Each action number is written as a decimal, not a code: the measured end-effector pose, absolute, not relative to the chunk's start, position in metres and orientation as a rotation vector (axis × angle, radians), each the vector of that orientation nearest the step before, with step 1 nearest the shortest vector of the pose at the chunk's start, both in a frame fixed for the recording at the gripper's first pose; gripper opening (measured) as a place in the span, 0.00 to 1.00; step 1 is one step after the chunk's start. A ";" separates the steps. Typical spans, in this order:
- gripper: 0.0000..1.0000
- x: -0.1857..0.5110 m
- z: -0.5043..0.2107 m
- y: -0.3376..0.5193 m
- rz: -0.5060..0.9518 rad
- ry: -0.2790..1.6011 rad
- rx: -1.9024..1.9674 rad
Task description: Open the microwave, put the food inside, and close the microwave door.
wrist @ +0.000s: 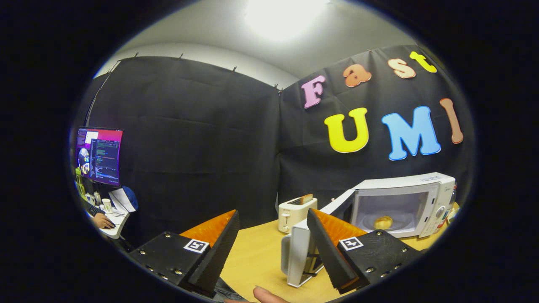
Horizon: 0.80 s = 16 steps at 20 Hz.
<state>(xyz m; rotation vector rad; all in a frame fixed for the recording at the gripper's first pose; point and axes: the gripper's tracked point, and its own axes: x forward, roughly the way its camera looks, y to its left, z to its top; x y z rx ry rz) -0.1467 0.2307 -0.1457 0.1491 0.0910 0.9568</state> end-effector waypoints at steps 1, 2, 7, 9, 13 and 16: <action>0.97 -0.151 -0.161 0.247 0.979 0.132 0.120; 0.95 -0.152 -0.177 0.263 0.993 0.170 0.090; 0.52 -0.128 -0.238 0.289 0.879 0.261 0.019; 0.37 -0.119 -0.264 0.296 0.874 0.325 0.032; 0.07 -0.103 -0.266 0.284 0.780 0.289 -0.018; 0.07 -0.096 -0.268 0.262 0.715 0.258 -0.076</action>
